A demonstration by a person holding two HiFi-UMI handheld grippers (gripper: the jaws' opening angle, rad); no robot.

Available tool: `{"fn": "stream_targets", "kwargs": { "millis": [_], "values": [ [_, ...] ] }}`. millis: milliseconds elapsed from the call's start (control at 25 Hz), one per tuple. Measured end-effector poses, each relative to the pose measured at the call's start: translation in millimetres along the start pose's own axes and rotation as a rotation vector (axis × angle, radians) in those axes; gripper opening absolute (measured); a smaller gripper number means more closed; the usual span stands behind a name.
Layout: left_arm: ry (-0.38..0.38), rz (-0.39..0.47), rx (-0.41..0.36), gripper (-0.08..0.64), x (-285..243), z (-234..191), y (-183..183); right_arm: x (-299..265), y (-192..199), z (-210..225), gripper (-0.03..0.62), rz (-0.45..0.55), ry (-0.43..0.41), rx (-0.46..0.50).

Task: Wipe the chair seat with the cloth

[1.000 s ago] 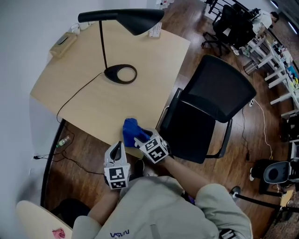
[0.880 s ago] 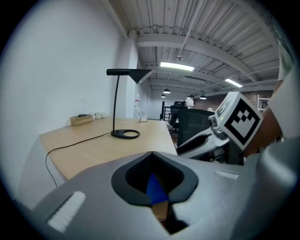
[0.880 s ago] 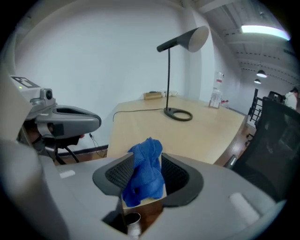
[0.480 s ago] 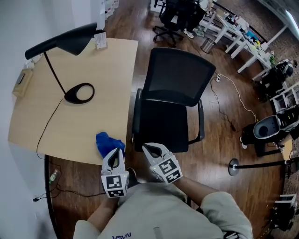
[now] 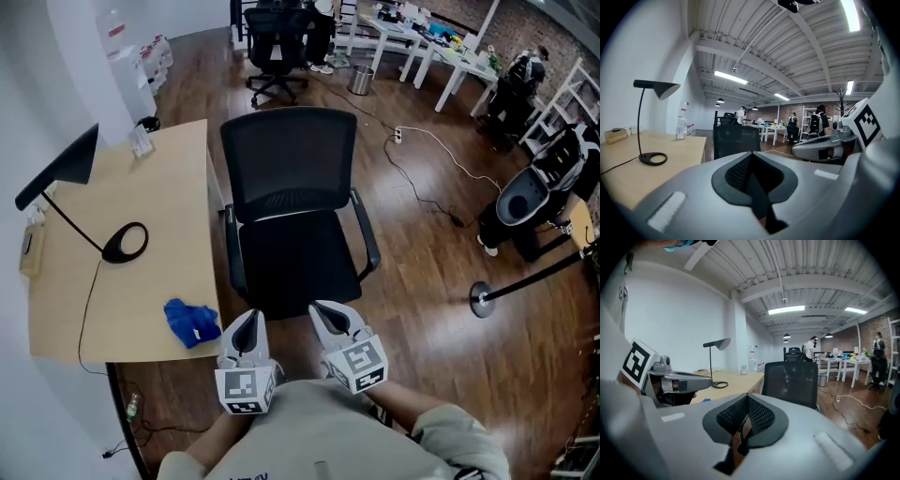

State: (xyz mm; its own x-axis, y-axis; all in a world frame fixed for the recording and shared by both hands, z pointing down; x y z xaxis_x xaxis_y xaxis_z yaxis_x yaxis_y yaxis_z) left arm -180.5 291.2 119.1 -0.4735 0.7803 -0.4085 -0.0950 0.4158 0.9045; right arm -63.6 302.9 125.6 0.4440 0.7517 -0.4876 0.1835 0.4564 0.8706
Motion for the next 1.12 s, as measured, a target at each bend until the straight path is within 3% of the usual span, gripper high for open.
{"fn": "stream_targets", "kwargs": {
  "millis": [200,480,840,1120],
  "values": [
    [0.036,-0.009,-0.038,0.005,3,75,0,65,14,41,0.000,0.065,0.064,-0.075],
    [0.005,-0.012,-0.039,0.005,22,158,19,141,41,64,0.000,0.120,0.051,-0.064],
    [-0.068,-0.023,-0.021,0.005,53,214,51,191,86,59,0.000,0.131,-0.039,-0.067],
    [-0.067,0.006,-0.031,0.005,51,224,47,203,95,71,0.000,0.132,0.001,-0.082]
  ]
}}
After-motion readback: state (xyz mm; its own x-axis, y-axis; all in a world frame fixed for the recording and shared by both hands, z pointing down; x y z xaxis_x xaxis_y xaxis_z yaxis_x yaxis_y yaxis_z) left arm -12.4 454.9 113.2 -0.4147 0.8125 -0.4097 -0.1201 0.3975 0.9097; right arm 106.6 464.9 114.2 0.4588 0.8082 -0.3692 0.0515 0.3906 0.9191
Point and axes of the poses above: the fingertips, and each gripper's own axes: x backward along the fingers, z to its right, y out of its underside, the point moved 1 cm from there along x, backward along the fingers, and after that the axes turned 10 degrees about -z, right-handed, at the moved point
